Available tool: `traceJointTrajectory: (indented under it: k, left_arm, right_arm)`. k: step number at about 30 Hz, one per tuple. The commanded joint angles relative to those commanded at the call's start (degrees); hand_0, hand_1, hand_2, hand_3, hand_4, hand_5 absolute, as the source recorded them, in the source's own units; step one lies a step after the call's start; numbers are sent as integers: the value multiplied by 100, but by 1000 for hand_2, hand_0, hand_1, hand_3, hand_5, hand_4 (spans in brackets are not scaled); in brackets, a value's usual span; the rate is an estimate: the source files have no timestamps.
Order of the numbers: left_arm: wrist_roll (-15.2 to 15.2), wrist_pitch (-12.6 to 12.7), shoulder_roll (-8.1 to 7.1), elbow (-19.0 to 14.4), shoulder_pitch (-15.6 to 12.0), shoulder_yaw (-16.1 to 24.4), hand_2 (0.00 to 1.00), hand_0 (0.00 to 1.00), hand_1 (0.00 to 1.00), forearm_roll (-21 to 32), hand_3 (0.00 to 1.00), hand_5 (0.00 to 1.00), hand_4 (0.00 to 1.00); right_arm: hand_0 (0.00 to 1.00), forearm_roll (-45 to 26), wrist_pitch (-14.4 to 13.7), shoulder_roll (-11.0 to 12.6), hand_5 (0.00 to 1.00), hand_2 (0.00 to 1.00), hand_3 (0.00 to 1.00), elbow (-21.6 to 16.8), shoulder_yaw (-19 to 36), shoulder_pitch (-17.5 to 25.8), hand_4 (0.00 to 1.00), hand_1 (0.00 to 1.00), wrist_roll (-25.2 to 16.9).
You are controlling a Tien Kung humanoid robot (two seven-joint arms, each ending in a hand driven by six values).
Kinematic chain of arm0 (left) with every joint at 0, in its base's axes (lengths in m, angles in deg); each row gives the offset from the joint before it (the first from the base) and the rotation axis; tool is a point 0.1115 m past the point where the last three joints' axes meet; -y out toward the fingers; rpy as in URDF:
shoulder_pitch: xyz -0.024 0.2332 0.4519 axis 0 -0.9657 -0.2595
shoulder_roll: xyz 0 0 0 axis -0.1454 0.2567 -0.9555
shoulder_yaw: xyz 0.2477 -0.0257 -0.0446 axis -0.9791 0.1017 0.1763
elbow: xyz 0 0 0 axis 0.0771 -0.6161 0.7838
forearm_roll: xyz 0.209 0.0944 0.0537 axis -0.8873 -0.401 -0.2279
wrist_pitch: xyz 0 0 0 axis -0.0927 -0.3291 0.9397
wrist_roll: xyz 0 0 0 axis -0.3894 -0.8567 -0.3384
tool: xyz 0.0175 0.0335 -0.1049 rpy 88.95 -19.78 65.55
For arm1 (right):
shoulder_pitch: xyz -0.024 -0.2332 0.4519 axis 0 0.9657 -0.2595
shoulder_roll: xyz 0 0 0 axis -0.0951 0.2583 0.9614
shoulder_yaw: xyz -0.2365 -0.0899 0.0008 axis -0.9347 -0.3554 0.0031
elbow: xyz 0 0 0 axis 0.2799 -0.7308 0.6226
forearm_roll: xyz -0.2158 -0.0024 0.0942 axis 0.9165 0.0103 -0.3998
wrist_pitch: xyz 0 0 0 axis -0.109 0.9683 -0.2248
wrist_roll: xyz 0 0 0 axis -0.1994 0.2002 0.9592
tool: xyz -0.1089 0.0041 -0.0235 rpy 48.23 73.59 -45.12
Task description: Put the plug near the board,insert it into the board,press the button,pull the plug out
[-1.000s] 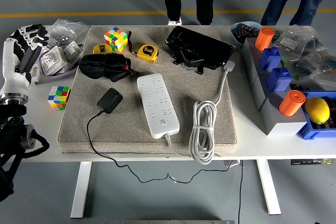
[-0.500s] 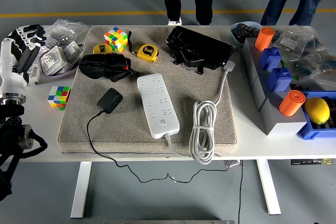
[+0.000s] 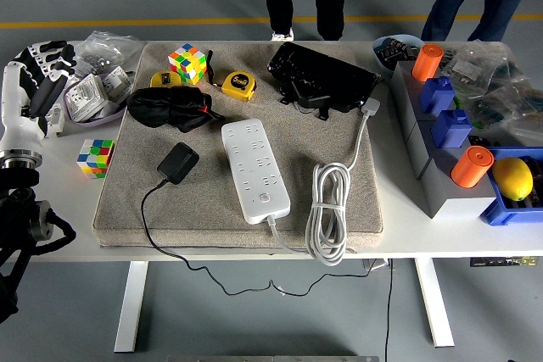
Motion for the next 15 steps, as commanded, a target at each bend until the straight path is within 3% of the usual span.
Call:
traceJointTrajectory:
  k: [15]
  left_arm:
    - [-47, -10, 11, -52, -31, 15, 567, 518, 553, -29, 593, 507, 798]
  right_arm:
    - [599, 4, -3, -14, 437, 639, 549, -2, 43, 30, 944, 637, -2]
